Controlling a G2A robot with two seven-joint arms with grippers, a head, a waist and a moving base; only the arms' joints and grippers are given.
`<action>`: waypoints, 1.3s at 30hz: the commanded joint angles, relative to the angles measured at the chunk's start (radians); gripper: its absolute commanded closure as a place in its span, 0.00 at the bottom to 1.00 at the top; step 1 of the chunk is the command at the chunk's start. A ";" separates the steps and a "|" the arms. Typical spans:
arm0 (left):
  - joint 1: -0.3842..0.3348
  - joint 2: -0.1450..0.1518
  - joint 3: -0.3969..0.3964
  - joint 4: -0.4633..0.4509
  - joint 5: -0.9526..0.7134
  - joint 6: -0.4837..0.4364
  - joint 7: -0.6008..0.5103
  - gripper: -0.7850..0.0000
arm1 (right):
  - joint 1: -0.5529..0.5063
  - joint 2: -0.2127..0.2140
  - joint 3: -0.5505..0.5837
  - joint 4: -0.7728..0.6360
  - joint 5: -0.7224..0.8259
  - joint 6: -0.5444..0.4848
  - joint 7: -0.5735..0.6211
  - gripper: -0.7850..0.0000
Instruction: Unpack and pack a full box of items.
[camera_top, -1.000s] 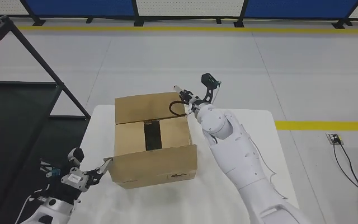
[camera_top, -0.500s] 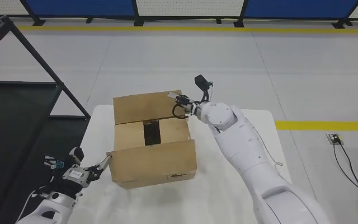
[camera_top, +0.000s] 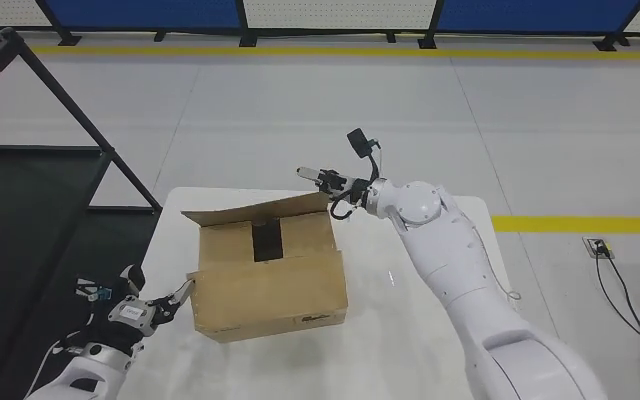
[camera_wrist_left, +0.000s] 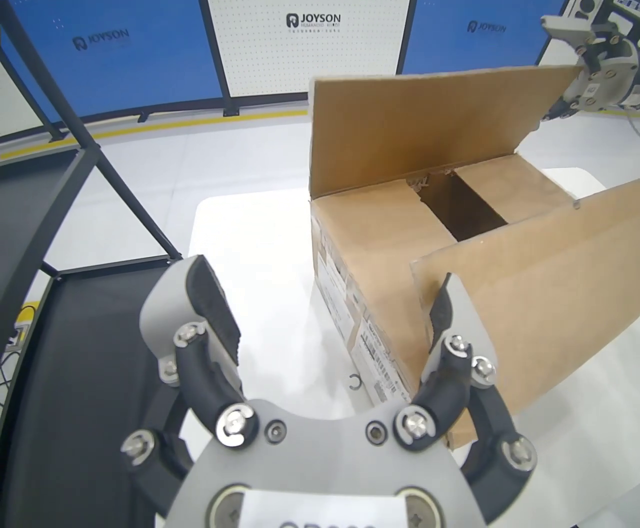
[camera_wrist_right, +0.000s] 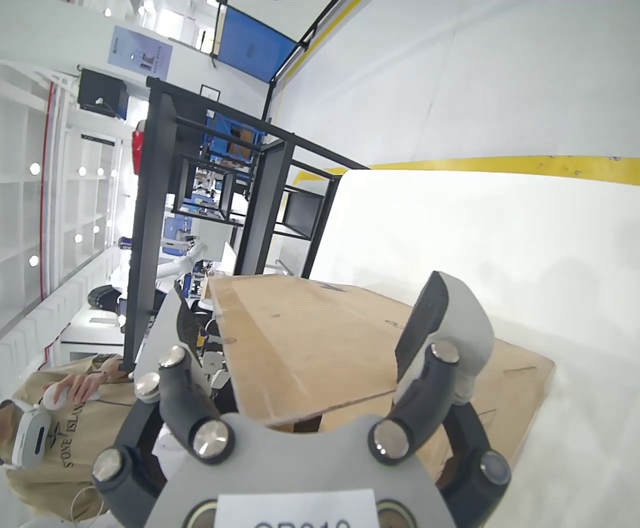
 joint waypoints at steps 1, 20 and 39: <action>-0.005 0.000 0.004 0.003 0.001 0.006 -0.003 0.00 | -0.006 0.004 0.002 -0.028 0.012 -0.003 0.033 0.00; -0.034 -0.003 0.038 0.032 0.029 0.055 -0.012 0.00 | -0.253 0.041 -0.057 -0.593 -0.034 0.382 0.325 0.00; -0.037 -0.006 0.078 0.031 0.067 0.058 0.009 0.00 | -0.272 0.052 -0.038 -0.582 0.126 0.489 0.405 0.00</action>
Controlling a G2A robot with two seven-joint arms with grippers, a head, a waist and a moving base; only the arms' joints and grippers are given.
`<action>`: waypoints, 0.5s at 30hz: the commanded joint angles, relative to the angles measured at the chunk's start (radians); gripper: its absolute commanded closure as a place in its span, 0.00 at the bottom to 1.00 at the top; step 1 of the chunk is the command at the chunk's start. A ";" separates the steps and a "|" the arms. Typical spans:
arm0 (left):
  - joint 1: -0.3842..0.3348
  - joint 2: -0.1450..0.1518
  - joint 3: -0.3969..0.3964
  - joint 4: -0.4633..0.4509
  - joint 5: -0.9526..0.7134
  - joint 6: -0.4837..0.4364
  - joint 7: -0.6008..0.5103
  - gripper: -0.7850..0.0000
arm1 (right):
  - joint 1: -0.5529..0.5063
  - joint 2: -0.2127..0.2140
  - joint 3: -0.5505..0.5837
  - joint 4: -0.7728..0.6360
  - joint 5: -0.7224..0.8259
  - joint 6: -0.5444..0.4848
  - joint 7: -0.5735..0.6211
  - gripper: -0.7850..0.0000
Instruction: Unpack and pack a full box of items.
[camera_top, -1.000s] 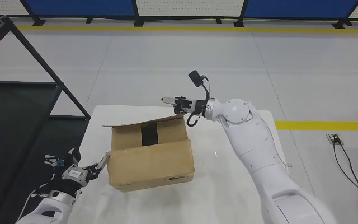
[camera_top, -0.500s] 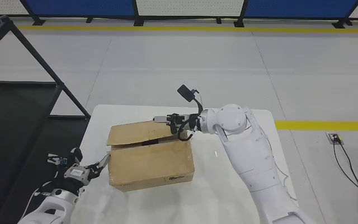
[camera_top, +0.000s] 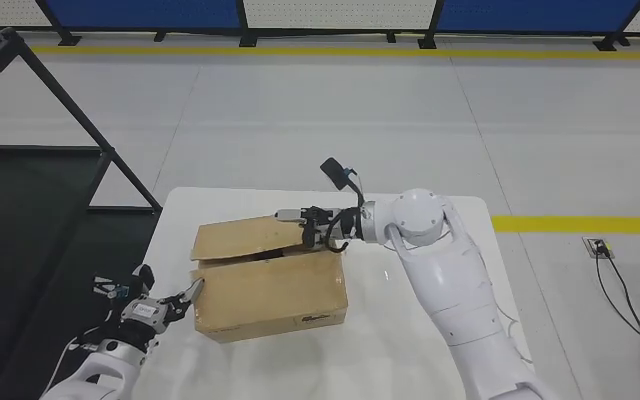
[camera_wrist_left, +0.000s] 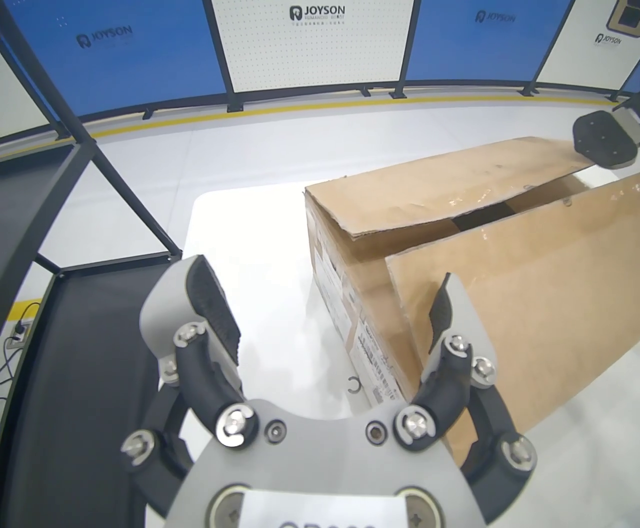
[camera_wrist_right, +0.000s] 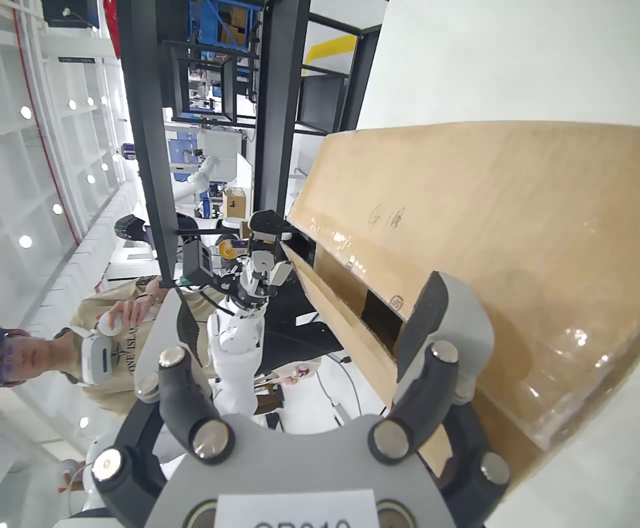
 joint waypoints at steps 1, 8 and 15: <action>-0.011 -0.001 0.011 0.007 0.006 0.008 -0.007 0.00 | 0.002 0.003 0.006 0.009 0.033 0.008 0.019 0.00; -0.041 -0.002 0.034 0.031 0.012 0.027 -0.020 0.00 | 0.000 0.010 -0.007 0.040 0.049 0.070 0.002 0.00; -0.037 -0.006 0.013 0.026 -0.047 0.050 0.017 0.00 | -0.014 0.020 -0.017 0.079 0.075 0.043 0.016 0.00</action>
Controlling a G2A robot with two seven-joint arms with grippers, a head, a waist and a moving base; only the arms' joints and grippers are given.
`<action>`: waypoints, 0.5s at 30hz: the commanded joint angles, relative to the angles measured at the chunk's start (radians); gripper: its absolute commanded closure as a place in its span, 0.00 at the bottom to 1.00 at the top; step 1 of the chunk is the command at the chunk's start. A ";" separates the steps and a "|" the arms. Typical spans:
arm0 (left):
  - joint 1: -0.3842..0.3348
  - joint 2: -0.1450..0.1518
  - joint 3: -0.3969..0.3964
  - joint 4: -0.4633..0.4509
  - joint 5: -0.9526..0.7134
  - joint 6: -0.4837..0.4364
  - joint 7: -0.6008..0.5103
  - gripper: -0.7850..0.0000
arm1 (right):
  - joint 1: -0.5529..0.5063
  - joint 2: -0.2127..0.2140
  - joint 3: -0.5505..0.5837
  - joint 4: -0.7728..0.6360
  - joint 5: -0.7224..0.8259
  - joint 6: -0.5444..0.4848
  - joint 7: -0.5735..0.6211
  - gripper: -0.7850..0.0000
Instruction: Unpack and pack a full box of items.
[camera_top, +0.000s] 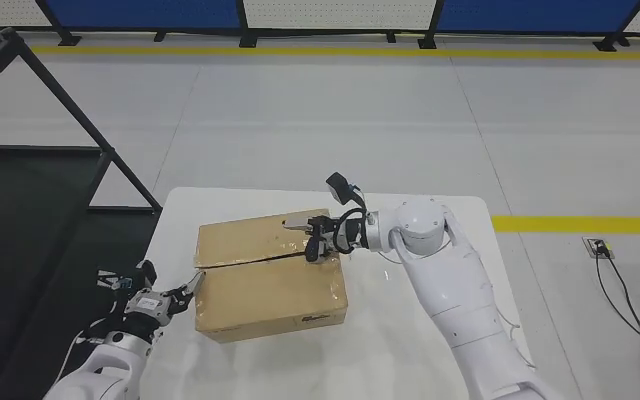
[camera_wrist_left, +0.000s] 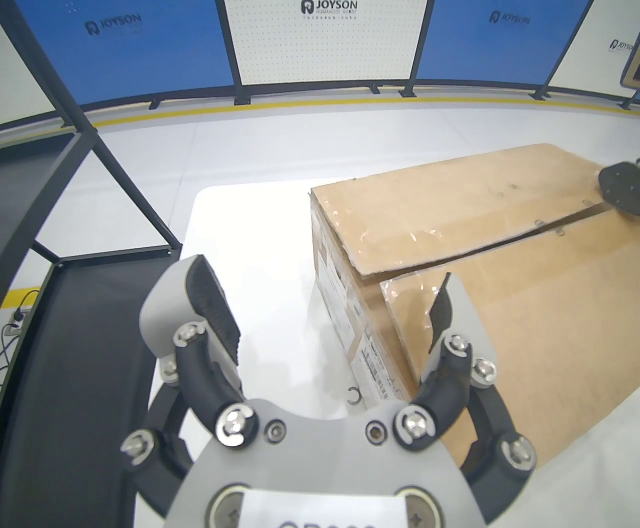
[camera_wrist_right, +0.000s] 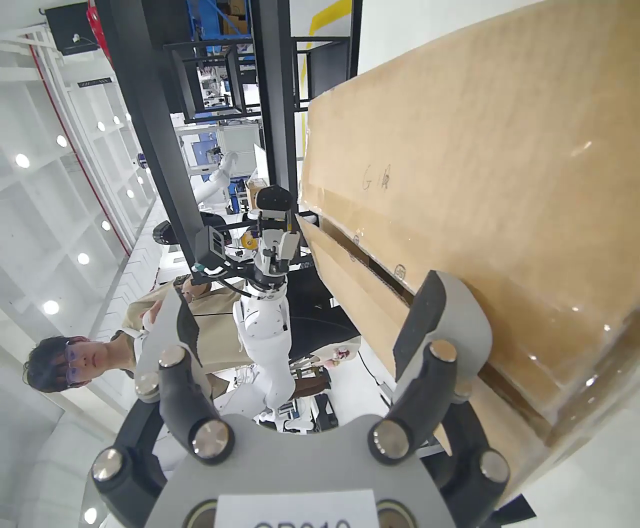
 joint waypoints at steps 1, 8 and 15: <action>0.005 -0.001 -0.013 -0.005 -0.031 0.006 0.008 0.00 | -0.004 0.003 -0.003 0.006 0.005 -0.015 0.003 0.00; -0.024 0.000 -0.010 0.008 -0.012 0.021 -0.032 0.00 | -0.011 0.011 -0.018 0.025 0.018 -0.054 0.007 0.00; -0.087 -0.006 0.065 0.066 0.069 0.101 -0.045 0.00 | -0.010 0.018 -0.042 0.021 0.022 -0.099 0.025 0.00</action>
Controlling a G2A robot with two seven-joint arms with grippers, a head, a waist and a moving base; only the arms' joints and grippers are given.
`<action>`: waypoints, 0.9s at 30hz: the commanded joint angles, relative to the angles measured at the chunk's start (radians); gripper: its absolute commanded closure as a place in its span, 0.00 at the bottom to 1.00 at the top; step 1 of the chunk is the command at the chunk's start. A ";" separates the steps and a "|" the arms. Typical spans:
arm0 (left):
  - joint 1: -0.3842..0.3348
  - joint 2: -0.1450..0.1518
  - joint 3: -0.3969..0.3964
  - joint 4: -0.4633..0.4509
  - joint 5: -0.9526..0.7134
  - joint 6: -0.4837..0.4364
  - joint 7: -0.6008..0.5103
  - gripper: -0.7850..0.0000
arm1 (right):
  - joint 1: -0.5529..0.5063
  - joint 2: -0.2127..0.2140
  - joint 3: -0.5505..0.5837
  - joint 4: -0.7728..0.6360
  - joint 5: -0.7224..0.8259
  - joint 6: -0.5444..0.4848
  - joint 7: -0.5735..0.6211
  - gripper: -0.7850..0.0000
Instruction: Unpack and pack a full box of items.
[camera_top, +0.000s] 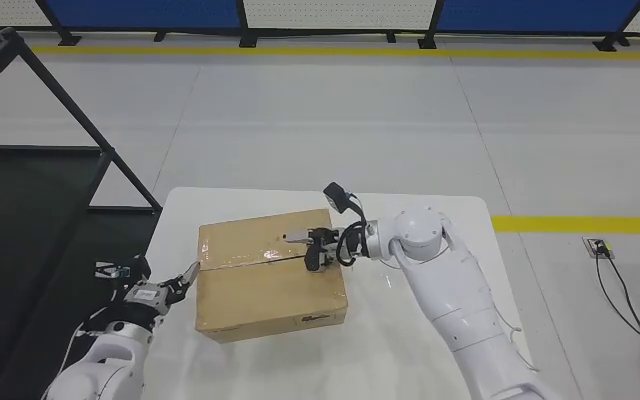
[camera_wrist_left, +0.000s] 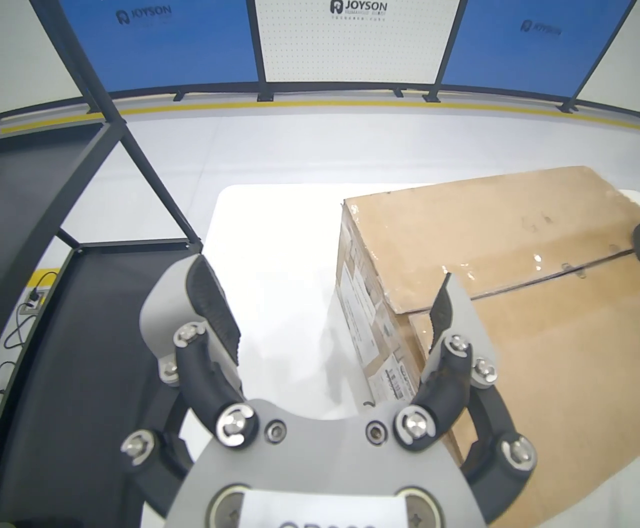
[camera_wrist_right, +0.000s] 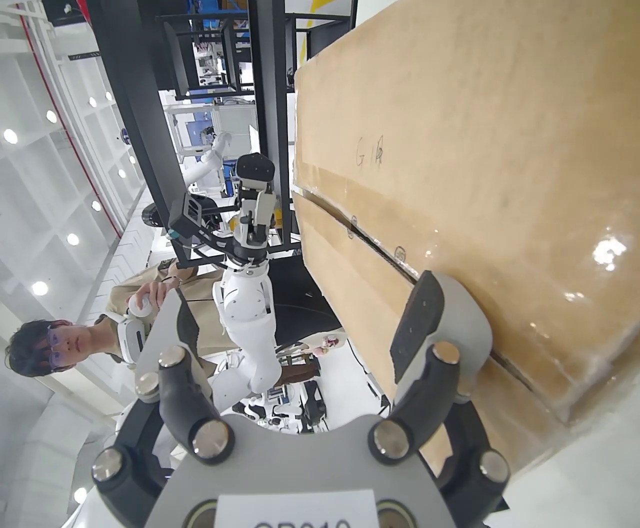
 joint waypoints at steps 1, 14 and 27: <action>-0.016 -0.002 0.024 0.019 0.022 0.011 0.004 0.00 | 0.000 0.002 -0.005 -0.002 0.001 -0.005 0.001 0.00; -0.056 -0.009 0.059 0.076 0.032 0.031 0.014 0.00 | -0.009 0.019 -0.023 -0.036 0.008 -0.059 -0.018 0.00; -0.047 -0.010 0.047 0.067 0.012 0.019 0.017 0.00 | -0.486 0.109 0.263 -0.535 0.043 -0.194 -0.212 0.00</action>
